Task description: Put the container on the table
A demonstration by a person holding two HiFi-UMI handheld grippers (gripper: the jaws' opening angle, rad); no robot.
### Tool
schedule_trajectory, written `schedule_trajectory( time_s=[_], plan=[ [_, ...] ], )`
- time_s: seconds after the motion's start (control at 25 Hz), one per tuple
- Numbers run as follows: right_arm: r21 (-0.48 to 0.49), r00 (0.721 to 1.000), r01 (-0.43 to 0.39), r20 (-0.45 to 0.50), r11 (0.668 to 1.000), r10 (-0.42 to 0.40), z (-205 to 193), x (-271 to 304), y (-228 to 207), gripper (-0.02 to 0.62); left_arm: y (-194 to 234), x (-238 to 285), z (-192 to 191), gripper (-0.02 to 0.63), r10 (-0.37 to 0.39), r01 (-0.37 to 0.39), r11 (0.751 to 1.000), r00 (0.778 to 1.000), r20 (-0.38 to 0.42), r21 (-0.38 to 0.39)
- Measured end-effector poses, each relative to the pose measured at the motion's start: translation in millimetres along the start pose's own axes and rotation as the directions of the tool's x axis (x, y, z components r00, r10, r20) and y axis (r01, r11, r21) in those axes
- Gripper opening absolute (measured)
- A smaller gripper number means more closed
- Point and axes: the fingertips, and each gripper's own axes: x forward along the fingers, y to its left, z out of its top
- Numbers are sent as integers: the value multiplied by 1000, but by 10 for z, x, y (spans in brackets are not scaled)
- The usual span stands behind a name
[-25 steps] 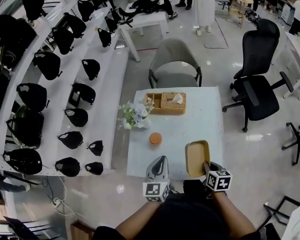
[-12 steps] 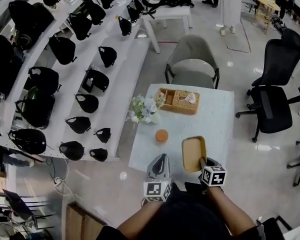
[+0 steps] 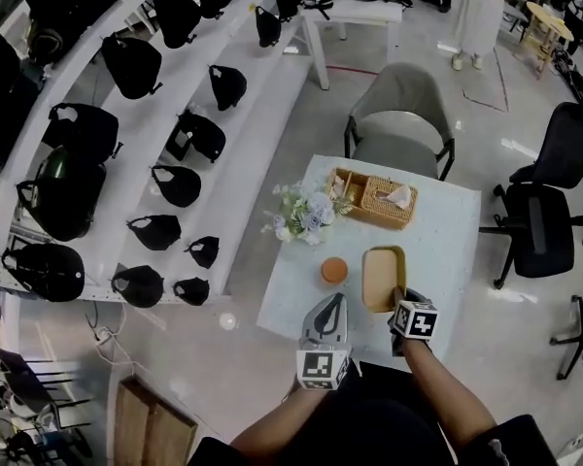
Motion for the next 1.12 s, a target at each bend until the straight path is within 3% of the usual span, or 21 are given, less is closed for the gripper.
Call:
schedule_trajectory(
  time_s=[0.2,0.44,1.12],
  plan=[
    [-16,997,68,-28,998,-68,171,438,9,0,207,222,-88,14,-52,52,999,998,-32,1],
    [-131,997,47,-61,990,-55,353,939,45,0,426,479,-175,14,-77,76,997,995,-64,-15],
    [-227,975,71,-189,971,-116,244,2111,-179,2,816,737,-373,14,-46,43,999,992,-119,-28]
  ],
)
